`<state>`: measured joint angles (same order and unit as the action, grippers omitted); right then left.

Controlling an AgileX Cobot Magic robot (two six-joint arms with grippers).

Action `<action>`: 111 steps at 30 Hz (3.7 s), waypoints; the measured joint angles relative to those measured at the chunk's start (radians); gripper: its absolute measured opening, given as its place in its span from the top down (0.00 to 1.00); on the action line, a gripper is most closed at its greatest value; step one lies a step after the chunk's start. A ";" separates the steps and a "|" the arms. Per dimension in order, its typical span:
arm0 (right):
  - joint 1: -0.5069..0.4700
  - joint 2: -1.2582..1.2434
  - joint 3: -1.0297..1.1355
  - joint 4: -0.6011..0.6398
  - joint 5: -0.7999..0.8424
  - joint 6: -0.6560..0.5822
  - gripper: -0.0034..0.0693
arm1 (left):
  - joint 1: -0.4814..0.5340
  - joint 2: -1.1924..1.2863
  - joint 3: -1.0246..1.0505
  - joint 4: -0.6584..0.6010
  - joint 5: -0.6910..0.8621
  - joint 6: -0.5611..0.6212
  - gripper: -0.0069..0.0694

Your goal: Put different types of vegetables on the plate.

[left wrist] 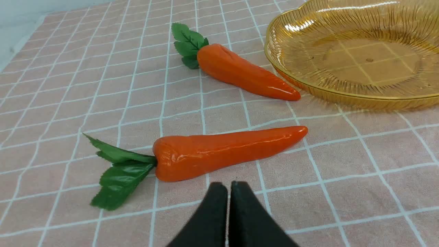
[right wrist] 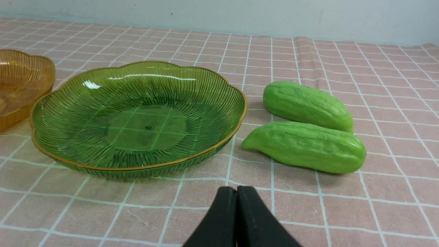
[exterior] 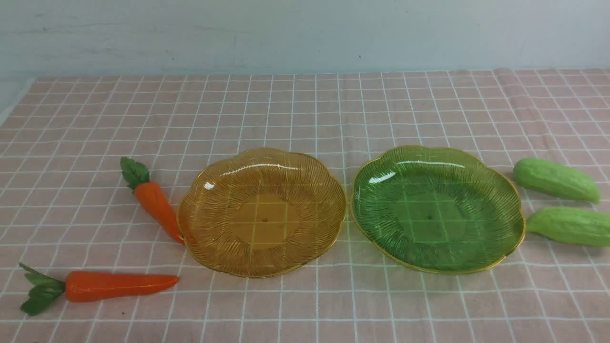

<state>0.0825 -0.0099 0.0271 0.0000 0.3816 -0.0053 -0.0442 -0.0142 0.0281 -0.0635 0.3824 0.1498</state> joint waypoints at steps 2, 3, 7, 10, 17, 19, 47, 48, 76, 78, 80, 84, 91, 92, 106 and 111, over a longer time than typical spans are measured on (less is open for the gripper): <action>0.000 0.000 0.000 0.000 0.000 0.000 0.98 | 0.000 0.000 0.000 0.000 0.000 0.000 0.91; 0.000 0.000 0.000 0.000 0.000 0.000 0.98 | 0.000 0.000 0.000 0.000 0.000 0.000 0.91; 0.000 0.000 0.000 0.000 0.000 0.000 0.98 | 0.000 0.000 0.000 0.000 0.000 0.000 0.91; 0.000 0.000 0.000 0.000 0.000 0.000 0.98 | 0.000 0.000 0.000 0.000 0.000 0.000 0.91; 0.000 0.000 0.000 0.000 0.000 0.000 0.98 | 0.000 0.000 0.000 0.000 0.000 0.000 0.91; 0.000 0.000 0.000 0.000 0.000 0.000 0.98 | 0.000 0.000 0.000 0.000 0.000 0.000 0.91; 0.000 0.000 0.000 0.026 0.000 0.015 0.98 | 0.000 0.000 0.000 -0.135 0.000 -0.081 0.91; 0.000 0.000 0.000 0.088 0.000 0.050 0.98 | 0.000 0.000 0.000 -0.235 0.000 -0.150 0.91; 0.000 0.746 -0.669 0.172 0.438 0.124 0.97 | 0.000 0.546 -0.363 -0.993 0.260 0.128 0.91; 0.000 0.883 -0.739 0.093 0.515 0.195 0.97 | 0.000 0.666 -0.413 -0.897 0.338 0.131 0.91; 0.000 1.001 -0.802 0.039 0.572 0.231 0.97 | 0.000 0.759 -0.452 -0.813 0.388 0.134 0.91; -0.001 1.215 -0.941 -0.028 0.640 0.267 0.97 | 0.000 0.921 -0.526 -0.660 0.411 0.138 0.91; -0.023 1.590 -1.211 -0.041 0.724 0.281 0.96 | 0.000 1.009 -0.570 -0.587 0.414 0.139 0.91; -0.032 1.647 -1.247 -0.040 0.743 0.285 0.96 | 0.000 1.012 -0.571 -0.583 0.414 0.139 0.91; -0.229 1.844 -1.489 -0.030 0.837 0.529 0.96 | 0.000 1.018 -0.576 -0.575 0.414 0.140 0.84; -0.241 1.861 -1.489 -0.029 0.840 0.638 0.89 | 0.000 1.018 -0.576 -0.575 0.414 0.140 0.79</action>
<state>-0.1584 1.8513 -1.4616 -0.0289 1.2220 0.6330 -0.0442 1.0039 -0.5481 -0.6383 0.7968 0.2895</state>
